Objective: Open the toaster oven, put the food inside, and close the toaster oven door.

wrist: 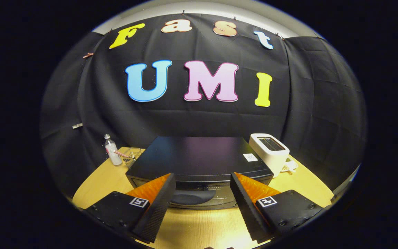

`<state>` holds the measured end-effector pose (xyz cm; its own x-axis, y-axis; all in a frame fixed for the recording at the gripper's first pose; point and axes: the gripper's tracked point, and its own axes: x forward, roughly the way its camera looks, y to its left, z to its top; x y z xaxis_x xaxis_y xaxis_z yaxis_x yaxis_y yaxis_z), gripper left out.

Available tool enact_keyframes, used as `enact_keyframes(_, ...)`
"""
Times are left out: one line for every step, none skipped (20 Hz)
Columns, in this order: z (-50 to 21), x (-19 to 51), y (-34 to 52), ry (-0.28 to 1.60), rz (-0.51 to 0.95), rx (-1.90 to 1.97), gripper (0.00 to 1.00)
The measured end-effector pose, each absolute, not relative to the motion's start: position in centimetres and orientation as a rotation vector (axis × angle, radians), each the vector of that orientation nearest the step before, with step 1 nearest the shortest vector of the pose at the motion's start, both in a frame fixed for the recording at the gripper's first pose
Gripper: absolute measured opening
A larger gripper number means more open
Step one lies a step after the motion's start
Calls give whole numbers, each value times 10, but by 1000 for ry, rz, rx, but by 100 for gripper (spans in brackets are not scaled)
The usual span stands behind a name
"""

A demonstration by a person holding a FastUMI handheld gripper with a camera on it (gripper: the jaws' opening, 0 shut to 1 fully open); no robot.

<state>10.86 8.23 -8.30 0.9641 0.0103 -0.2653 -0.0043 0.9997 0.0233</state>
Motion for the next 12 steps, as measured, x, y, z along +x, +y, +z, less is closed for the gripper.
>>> enact_keyframes(-90, 114, 84, 287, 4, 13, 98)
enact_keyframes(-99, 119, 85, 311, 0, 10, 98)
enact_keyframes(-109, 122, 87, 340, -4, 17, 98)
enact_keyframes(-119, 124, 90, 374, -4, 31, 98)
enact_keyframes(-126, 123, 93, 399, -4, 38, 98)
enact_keyframes(-122, 127, 96, 380, -1, 49, 98)
enact_keyframes(-124, 128, 97, 383, 4, 39, 99)
enact_keyframes(-122, 127, 98, 391, 7, 39, 98)
enact_keyframes(-124, 126, 97, 395, 1, 51, 100)
enact_keyframes(-128, 123, 96, 407, -2, 66, 100)
enact_keyframes(-128, 119, 97, 409, -3, 82, 100)
enact_keyframes(-129, 116, 97, 416, -1, 98, 100)
